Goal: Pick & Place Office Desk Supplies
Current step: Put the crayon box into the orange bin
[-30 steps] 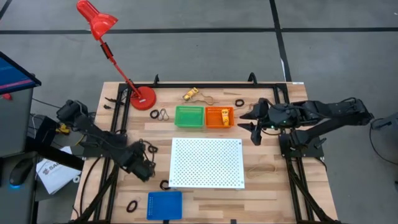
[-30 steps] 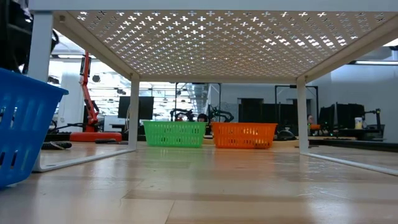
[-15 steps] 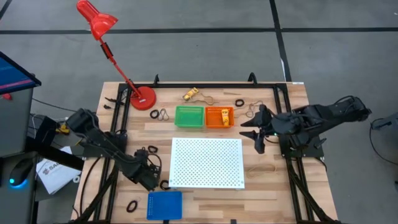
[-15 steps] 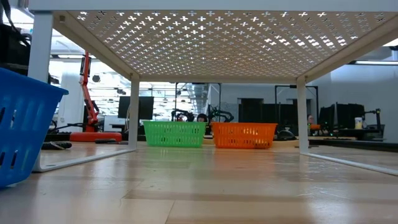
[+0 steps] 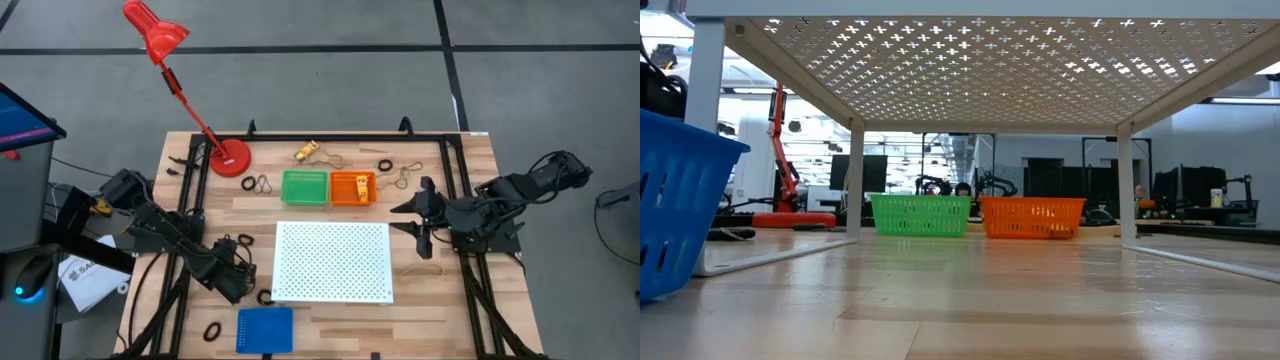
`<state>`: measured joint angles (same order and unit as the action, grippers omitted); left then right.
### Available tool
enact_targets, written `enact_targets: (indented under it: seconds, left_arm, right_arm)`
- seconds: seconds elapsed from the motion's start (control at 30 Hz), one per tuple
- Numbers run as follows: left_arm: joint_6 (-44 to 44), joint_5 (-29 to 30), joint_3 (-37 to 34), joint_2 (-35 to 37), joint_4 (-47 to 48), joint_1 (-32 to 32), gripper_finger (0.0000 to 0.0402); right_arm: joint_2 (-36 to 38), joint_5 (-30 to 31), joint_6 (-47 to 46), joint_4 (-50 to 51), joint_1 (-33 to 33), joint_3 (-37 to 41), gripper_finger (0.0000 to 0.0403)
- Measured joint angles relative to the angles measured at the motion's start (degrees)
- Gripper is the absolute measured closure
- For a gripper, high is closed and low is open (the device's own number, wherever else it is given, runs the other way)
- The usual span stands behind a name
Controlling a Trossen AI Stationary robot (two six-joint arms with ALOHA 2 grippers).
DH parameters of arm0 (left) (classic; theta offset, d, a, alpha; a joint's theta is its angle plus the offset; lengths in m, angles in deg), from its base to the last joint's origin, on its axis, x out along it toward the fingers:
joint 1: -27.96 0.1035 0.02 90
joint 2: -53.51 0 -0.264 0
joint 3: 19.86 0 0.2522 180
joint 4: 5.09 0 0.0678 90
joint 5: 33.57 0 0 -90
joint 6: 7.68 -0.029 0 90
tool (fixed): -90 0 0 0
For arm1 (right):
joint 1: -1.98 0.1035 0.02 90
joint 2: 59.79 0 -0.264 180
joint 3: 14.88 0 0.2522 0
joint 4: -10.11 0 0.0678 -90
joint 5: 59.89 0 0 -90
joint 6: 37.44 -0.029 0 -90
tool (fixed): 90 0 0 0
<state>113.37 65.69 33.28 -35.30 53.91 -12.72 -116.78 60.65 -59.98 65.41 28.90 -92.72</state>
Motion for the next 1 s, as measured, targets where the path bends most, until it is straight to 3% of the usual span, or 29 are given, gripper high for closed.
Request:
enact_targets:
  seconds: [0.27,0.47,0.6,0.8,1.0]
  left_arm:
    - [1.89,-0.24,-5.13,6.21,-1.59,0.00,0.0189]
    - [1.30,1.61,-6.07,7.15,-2.11,-0.05,0.0254]
    - [0.90,4.09,-6.17,7.29,-2.10,-0.11,0.0273]
    - [0.61,14.27,-6.91,9.09,-0.73,-0.66,0.0266]
    - [-1.08,26.42,-6.78,15.33,2.60,-0.98,0.0274]
  right_arm:
    - [0.00,0.01,-0.01,0.03,0.15,0.00,0.0247]
    - [0.00,0.02,-0.05,0.02,0.15,-0.02,0.0248]
    - [0.00,0.88,-0.17,0.02,0.13,0.00,0.0248]
    - [0.00,1.05,0.06,0.02,0.13,0.00,0.0248]
    - [0.00,3.34,2.63,-0.18,0.08,-0.02,0.0248]
